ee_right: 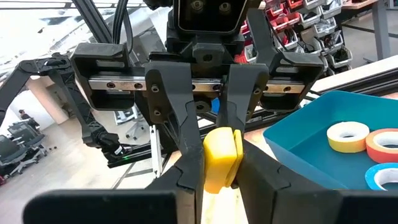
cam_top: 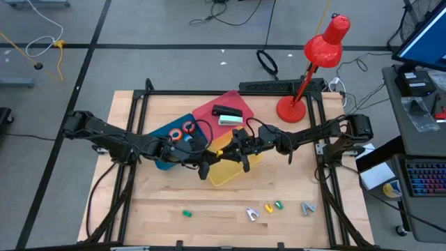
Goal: Pick and place Stapler, Stapler remover, tape
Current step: Put the left yellow stapler into the pink bin
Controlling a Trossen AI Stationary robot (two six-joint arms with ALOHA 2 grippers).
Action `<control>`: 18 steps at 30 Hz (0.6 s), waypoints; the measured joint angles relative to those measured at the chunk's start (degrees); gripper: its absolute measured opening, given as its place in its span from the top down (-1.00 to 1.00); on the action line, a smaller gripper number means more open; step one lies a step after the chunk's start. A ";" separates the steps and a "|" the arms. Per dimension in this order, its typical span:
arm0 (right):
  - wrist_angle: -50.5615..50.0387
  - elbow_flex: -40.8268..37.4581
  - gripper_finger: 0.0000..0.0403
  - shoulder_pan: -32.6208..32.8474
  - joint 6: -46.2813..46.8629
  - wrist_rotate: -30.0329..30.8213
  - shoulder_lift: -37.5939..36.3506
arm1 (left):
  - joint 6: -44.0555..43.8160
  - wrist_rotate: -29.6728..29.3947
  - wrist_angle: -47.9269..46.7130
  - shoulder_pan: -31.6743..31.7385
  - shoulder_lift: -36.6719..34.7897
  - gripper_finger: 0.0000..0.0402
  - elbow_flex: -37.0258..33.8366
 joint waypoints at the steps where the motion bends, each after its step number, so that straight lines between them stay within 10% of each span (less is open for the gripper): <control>1: 0.00 0.00 0.69 0.00 -0.04 0.07 0.00 | 0.02 0.00 0.00 0.00 0.00 0.66 0.00; 10: 0.00 0.01 0.70 -0.18 -2.40 0.85 0.00 | 0.88 0.07 0.44 0.00 0.00 0.04 0.04; 18: -0.86 0.00 0.70 -3.22 -4.66 0.81 0.01 | -12.26 13.82 -12.83 -0.21 0.00 -0.35 0.07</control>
